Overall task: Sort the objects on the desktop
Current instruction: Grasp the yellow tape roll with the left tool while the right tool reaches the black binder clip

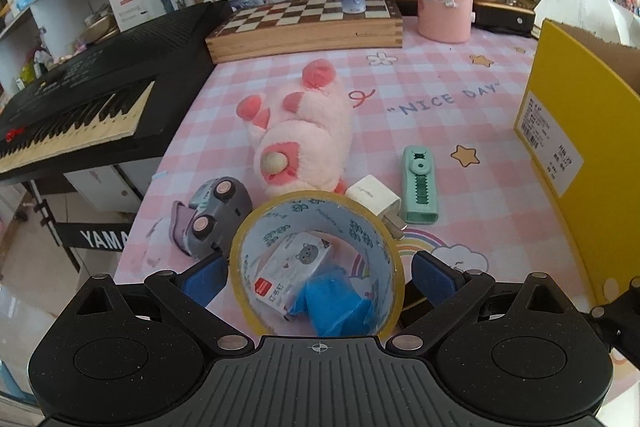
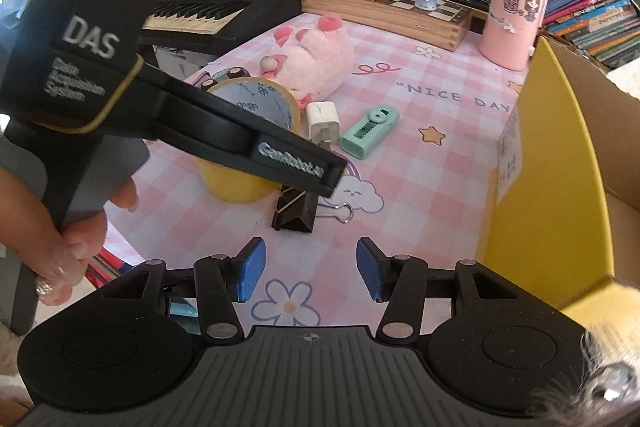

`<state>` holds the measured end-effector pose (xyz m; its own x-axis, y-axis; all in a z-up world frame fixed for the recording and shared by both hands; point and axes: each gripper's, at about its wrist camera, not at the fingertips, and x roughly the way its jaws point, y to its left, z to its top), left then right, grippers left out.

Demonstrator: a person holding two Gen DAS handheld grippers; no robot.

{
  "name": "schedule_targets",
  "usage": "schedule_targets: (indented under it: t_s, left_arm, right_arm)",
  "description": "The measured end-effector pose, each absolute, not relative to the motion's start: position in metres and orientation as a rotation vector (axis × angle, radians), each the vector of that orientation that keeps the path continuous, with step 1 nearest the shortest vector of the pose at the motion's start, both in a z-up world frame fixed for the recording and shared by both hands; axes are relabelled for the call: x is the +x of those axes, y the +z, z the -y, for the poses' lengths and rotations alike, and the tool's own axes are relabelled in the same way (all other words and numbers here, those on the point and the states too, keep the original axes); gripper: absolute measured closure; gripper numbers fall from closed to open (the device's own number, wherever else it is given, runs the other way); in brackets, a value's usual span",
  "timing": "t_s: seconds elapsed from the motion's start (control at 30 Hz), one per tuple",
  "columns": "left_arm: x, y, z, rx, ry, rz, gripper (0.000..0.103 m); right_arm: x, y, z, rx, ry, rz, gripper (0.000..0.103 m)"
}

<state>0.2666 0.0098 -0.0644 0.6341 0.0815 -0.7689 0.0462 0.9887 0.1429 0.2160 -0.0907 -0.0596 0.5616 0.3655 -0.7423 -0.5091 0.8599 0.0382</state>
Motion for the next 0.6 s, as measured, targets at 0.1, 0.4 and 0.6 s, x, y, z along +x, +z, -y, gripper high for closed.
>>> schedule_targets:
  t_s: [0.1,0.4,0.6]
  left_arm:
    - [0.268,-0.066,-0.010,0.165,0.025,-0.879,0.011]
    - [0.248,-0.024,-0.048,-0.016,0.040,-0.786,0.017]
    - [0.236,-0.013,-0.072,-0.082,0.122,-0.755,0.017]
  right_arm:
    - [0.221,-0.061,0.088,-0.192,0.528,-0.823,0.053]
    - [0.236,-0.064,0.078,-0.209,0.558,-0.817,0.051]
    - [0.246,-0.070,0.066,-0.239,0.569,-0.822,0.054]
